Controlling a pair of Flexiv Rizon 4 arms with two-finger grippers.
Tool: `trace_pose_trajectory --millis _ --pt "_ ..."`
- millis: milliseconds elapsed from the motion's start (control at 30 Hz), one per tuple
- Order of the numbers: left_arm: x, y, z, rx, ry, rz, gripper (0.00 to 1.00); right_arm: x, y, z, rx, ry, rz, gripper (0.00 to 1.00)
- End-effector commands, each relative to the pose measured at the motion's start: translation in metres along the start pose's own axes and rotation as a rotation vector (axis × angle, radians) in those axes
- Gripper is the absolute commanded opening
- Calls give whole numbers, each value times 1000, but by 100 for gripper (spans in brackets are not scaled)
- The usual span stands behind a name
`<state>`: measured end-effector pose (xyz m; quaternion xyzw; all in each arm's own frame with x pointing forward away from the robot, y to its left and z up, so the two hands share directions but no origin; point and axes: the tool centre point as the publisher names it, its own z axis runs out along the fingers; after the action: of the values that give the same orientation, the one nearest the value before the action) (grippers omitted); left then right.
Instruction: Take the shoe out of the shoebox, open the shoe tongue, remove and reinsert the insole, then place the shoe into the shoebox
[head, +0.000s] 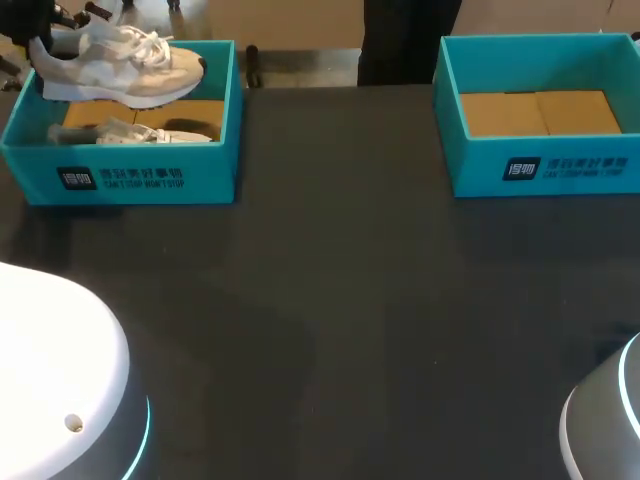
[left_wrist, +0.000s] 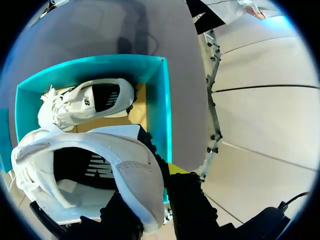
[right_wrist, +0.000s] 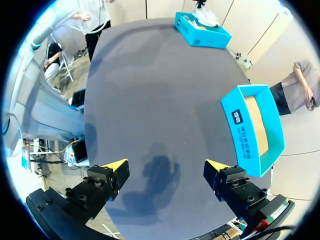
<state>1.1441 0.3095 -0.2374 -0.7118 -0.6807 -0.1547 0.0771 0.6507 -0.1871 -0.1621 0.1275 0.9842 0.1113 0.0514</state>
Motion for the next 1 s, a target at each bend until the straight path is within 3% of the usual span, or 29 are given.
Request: trace_pose_trajectory --millis 33,567,1000 --pt "-6 9 9 8 1 5 0 -2 1 1 2 3 1 100" --pt "-18 30 37 -30 -15 -7 0 -2 1 1 2 3 1 100" --pt "-29 52 60 -4 -3 -6 0 -2 1 1 2 3 1 100"
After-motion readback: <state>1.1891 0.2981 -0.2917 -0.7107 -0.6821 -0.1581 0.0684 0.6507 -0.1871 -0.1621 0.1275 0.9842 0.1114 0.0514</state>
